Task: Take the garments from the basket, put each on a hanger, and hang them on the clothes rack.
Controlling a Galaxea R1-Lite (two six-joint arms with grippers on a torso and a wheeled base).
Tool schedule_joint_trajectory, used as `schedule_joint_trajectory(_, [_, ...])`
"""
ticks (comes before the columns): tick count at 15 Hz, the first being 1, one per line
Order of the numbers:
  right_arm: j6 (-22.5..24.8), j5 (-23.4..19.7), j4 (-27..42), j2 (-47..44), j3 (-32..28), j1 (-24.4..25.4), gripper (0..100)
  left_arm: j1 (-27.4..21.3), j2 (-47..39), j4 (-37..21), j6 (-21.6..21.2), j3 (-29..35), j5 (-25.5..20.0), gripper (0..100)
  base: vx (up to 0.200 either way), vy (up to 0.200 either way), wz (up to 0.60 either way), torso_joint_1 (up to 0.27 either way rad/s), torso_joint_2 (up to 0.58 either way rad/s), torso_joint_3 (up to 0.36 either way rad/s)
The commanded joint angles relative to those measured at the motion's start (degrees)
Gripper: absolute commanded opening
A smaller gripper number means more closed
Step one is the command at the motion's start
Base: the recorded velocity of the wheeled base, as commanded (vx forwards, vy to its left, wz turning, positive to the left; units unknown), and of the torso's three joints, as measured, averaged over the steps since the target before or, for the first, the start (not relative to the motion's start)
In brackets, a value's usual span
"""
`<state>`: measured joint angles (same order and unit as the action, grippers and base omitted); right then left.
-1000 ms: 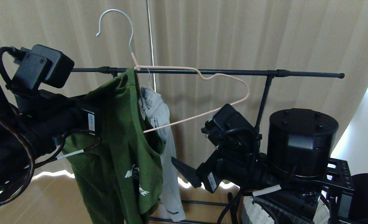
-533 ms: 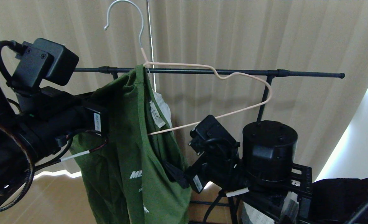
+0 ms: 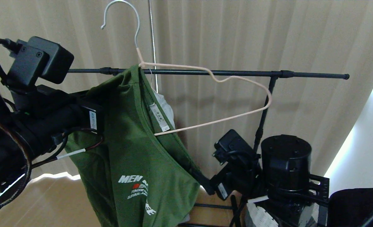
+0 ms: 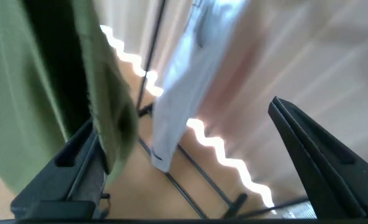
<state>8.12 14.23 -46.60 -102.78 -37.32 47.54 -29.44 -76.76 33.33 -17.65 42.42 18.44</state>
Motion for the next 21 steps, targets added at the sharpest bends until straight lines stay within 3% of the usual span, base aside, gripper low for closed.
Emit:
schedule_joint_trajectory(1, [1.5,0.0,-0.3,4.5,3.2,-4.6,100,2.3,0.2,0.1,-0.9,-1.9,0.0,0,0.000,0.000,0.00,0.000,0.00,0.000])
schedule_joint_trajectory(4, [3.3,-0.2,-0.9,5.4,1.9,-12.1,100,2.9,3.4,0.0,-4.1,-6.9,-0.1,0,0.000,0.000,0.00,0.000,0.00,0.000])
schedule_joint_trajectory(6, [4.3,-0.4,-1.5,5.1,0.0,-14.6,100,5.0,5.5,0.0,-10.3,-11.0,-0.1,0,0.000,0.000,0.00,0.000,0.00,0.000])
schedule_joint_trajectory(9, [4.5,-0.4,-1.5,4.9,-2.0,-14.8,100,8.1,6.9,0.0,-16.6,-14.5,-0.1,0,0.000,0.000,0.00,0.000,0.00,0.000])
schedule_joint_trajectory(11, [5.6,-0.6,-1.3,5.2,-2.3,-14.6,100,8.2,6.9,0.0,-18.6,-16.0,0.0,0,0.000,0.000,0.00,0.000,0.00,0.000])
schedule_joint_trajectory(16, [6.1,-0.7,0.3,5.6,-2.2,-5.8,100,8.2,5.2,0.0,-16.8,-14.6,1.0,0,0.000,0.000,0.00,0.000,0.00,0.000])
schedule_joint_trajectory(18, [6.5,-0.8,1.2,5.3,-4.3,-0.3,100,8.2,3.9,0.0,-13.4,-14.5,4.9,0,0.000,0.000,0.00,0.000,0.00,0.000])
schedule_joint_trajectory(21, [10.5,-0.8,2.9,5.6,-6.0,0.7,100,8.1,2.6,0.1,-9.8,-14.2,5.0,0,0.000,0.000,0.00,0.000,0.00,0.000])
